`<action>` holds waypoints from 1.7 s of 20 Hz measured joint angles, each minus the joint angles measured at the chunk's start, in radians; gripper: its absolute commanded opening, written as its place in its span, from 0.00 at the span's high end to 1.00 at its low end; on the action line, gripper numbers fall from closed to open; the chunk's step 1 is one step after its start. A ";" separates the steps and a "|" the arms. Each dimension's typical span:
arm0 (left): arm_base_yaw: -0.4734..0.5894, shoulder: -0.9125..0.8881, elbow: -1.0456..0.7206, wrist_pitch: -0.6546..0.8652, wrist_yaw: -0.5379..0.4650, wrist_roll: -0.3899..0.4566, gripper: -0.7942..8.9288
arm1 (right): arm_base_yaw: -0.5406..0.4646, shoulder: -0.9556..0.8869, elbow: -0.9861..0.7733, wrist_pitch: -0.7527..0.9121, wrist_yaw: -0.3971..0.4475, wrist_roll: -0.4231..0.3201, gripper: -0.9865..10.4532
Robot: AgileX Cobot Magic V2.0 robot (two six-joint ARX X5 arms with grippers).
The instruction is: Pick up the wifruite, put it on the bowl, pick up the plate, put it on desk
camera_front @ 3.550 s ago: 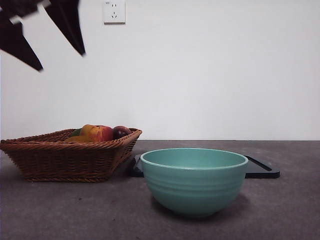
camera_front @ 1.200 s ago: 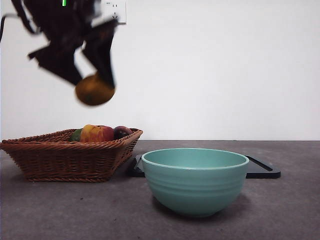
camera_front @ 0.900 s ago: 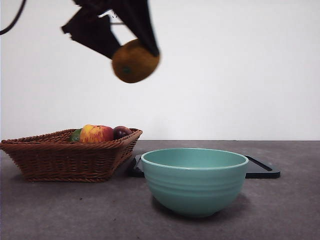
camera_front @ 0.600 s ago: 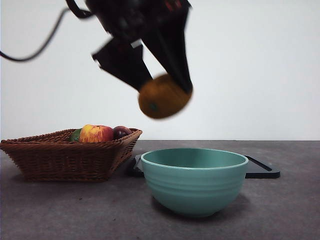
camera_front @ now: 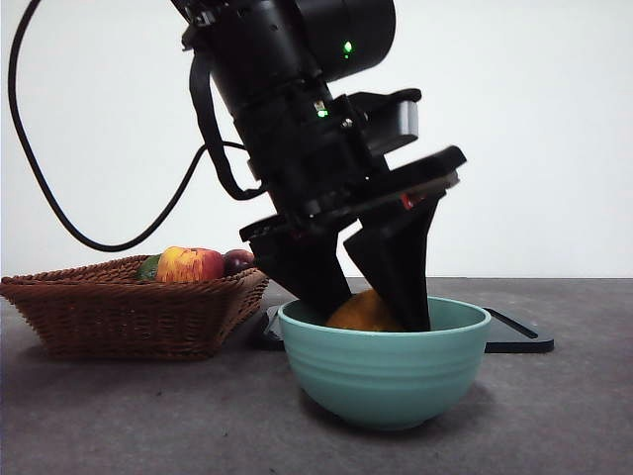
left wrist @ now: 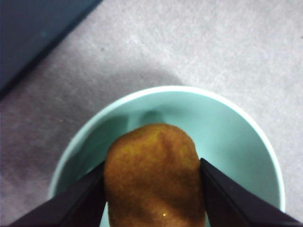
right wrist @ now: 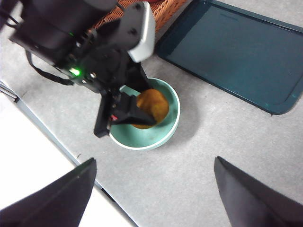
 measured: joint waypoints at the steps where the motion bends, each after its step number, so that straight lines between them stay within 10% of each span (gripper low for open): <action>1: -0.002 0.004 0.000 0.000 0.000 0.000 0.67 | 0.000 0.000 0.000 0.000 0.000 0.000 0.57; 18: -0.019 -0.011 0.000 -0.001 0.000 -0.008 0.56 | 0.000 0.000 0.000 0.000 0.001 0.000 0.57; 34: 0.232 -0.594 0.001 -0.140 0.000 -0.016 0.56 | 0.000 0.000 0.000 0.000 0.002 0.000 0.57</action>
